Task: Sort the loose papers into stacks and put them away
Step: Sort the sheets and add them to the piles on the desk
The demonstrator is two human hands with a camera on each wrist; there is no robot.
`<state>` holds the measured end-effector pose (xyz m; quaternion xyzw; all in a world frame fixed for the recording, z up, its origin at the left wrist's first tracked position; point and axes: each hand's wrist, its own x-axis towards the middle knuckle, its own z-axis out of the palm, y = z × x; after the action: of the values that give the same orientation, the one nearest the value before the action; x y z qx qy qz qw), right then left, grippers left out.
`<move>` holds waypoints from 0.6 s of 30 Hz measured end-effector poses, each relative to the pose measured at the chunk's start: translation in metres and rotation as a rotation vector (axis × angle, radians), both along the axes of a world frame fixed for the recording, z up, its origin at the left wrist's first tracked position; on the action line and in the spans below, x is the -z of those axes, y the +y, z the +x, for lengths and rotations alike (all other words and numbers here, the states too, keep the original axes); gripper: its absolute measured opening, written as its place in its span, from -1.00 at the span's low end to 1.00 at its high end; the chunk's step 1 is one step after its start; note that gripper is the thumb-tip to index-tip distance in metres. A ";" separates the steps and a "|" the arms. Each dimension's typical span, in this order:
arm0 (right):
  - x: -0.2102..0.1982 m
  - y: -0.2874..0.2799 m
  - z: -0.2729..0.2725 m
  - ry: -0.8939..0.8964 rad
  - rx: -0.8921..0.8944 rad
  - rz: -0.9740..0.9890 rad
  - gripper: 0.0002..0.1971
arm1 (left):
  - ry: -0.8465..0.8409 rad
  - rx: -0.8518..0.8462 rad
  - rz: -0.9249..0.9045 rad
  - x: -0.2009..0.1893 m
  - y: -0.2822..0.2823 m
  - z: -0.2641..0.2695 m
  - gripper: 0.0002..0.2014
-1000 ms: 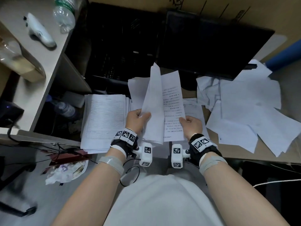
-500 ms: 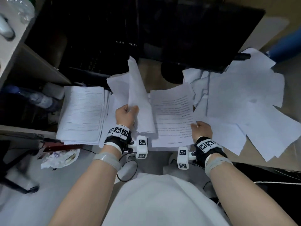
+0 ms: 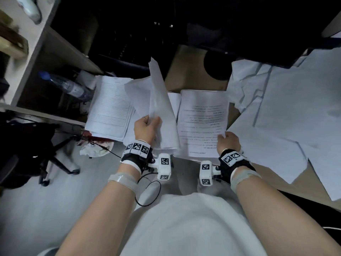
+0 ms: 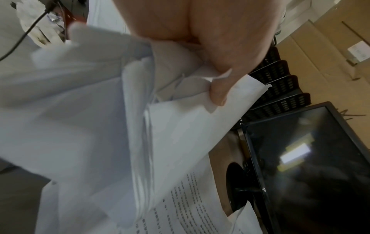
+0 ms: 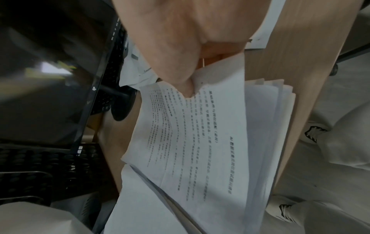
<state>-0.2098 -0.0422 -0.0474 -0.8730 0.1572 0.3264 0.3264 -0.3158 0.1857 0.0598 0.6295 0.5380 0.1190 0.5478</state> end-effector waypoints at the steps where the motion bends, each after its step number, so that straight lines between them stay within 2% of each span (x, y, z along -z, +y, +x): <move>1: 0.000 0.002 0.001 0.005 -0.008 -0.012 -0.70 | 0.001 0.000 0.002 0.001 0.003 0.000 -0.94; 6: 0.013 0.002 0.000 0.092 -0.107 -0.129 -0.56 | -0.046 0.001 -0.069 0.007 0.015 0.001 -0.96; 10: 0.011 0.004 -0.003 0.069 -0.050 -0.123 -0.43 | -0.065 0.072 -0.060 0.005 0.016 0.006 -0.80; 13: -0.009 0.011 -0.004 0.020 -0.043 -0.121 -0.30 | -0.060 0.131 -0.065 0.012 0.019 0.009 -0.64; 15: -0.026 0.023 -0.002 0.029 -0.083 0.020 -0.36 | -0.053 0.182 -0.051 0.015 0.017 0.011 -0.57; 18: -0.055 0.046 0.004 0.072 -0.086 0.459 -0.54 | -0.088 0.211 -0.093 0.015 0.010 0.016 -0.60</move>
<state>-0.2061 0.0039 0.0073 -0.7696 0.0531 0.3981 0.4964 -0.2998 0.1957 0.0451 0.6508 0.4490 0.0631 0.6090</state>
